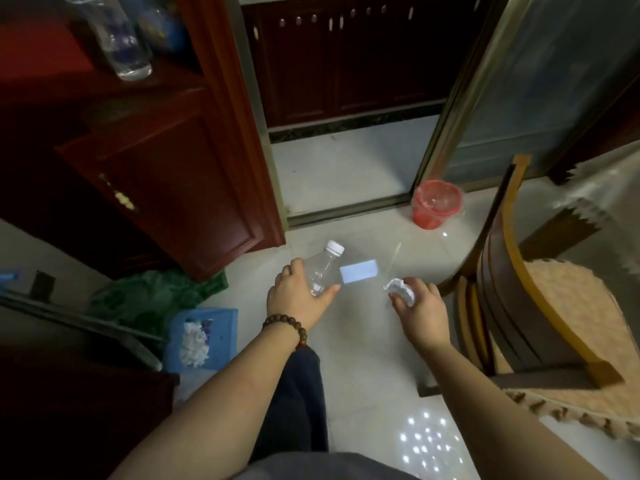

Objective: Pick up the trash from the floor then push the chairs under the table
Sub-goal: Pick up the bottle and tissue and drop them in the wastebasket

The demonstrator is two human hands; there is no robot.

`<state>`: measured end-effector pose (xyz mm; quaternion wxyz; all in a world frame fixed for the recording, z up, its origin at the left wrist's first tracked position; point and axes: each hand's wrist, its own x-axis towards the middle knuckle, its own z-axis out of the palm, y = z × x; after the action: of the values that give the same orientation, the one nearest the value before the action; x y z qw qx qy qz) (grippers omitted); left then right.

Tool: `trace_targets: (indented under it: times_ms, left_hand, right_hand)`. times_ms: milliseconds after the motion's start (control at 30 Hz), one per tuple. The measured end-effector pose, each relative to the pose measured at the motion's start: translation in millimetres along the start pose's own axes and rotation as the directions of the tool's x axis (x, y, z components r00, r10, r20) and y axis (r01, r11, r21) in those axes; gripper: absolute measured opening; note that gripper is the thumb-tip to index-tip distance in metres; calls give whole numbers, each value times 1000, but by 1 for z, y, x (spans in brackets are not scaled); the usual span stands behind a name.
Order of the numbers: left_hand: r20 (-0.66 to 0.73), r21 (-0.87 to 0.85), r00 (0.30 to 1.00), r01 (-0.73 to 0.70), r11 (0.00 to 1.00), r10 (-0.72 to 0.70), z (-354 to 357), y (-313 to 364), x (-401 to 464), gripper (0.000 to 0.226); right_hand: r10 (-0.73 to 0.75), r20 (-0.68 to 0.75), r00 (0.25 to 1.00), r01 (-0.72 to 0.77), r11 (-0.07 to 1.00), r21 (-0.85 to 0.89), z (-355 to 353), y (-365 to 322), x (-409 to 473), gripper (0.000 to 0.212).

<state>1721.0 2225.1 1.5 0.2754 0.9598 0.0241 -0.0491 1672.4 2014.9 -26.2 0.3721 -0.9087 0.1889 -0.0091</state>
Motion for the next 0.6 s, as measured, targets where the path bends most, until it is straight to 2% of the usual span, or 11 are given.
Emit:
trace_targets:
  times_ms: [200, 333, 600]
  left_hand:
    - [74, 32, 993, -98, 995, 96, -7, 10, 173, 71]
    - [140, 32, 976, -172, 985, 166, -12, 30, 274, 70]
    - [284, -37, 902, -328, 944, 325, 26, 105, 404, 68]
  right_hand:
    - [117, -52, 992, -117, 993, 19, 37, -44, 138, 26]
    - [216, -141, 966, -211, 976, 50, 37, -74, 211, 25]
    - [390, -273, 880, -385, 920, 74, 12, -77, 302, 28]
